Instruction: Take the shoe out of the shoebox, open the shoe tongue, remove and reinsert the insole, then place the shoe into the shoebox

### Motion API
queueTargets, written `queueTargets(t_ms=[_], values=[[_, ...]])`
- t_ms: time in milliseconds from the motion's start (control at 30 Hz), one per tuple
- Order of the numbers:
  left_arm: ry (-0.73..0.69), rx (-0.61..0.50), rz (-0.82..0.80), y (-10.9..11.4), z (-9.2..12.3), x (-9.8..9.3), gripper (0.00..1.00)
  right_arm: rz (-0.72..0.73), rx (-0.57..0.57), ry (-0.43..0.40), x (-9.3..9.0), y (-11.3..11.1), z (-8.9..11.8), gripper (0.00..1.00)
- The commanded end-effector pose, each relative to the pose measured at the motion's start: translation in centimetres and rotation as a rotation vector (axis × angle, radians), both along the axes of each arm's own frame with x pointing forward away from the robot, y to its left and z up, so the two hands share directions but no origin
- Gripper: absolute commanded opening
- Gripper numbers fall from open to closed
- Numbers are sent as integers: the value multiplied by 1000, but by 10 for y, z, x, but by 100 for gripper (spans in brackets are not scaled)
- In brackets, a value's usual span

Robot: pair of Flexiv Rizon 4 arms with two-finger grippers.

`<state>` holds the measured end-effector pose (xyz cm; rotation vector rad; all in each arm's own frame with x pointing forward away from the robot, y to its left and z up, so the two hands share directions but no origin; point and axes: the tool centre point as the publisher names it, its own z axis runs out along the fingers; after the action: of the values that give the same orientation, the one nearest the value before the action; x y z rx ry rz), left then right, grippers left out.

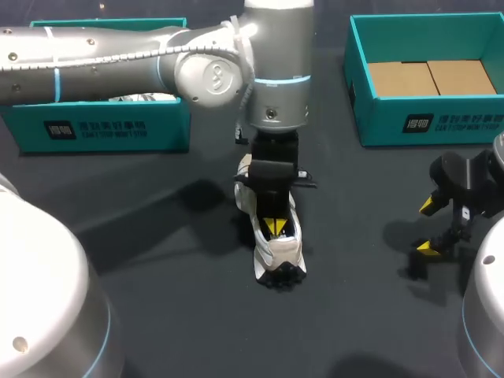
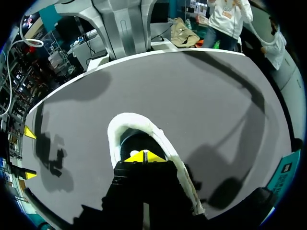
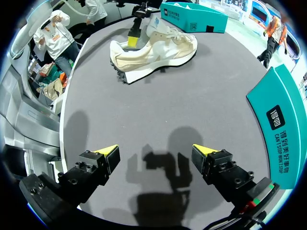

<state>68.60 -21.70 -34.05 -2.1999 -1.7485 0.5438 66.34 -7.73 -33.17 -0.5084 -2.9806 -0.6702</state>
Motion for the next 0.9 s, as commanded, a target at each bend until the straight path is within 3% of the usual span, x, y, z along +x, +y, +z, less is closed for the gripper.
queueTargets(t_ms=[33,300,467,700,900], values=[[-17,-100,75,5,-10,-16,0,-1,-3,-1,-1,0,0,100],[-35,-150,164,-17,-27,-16,0,-1,-3,-1,-1,0,0,100],[-74,-80,132,-13,-41,-13,0,-1,-3,-1,-1,0,0,100],[-94,-182,179,-1,-18,-4,0,-1,-3,-1,-1,0,0,100],[-144,-273,246,-18,-15,-2,0,-1,-3,-1,-1,0,0,100]])
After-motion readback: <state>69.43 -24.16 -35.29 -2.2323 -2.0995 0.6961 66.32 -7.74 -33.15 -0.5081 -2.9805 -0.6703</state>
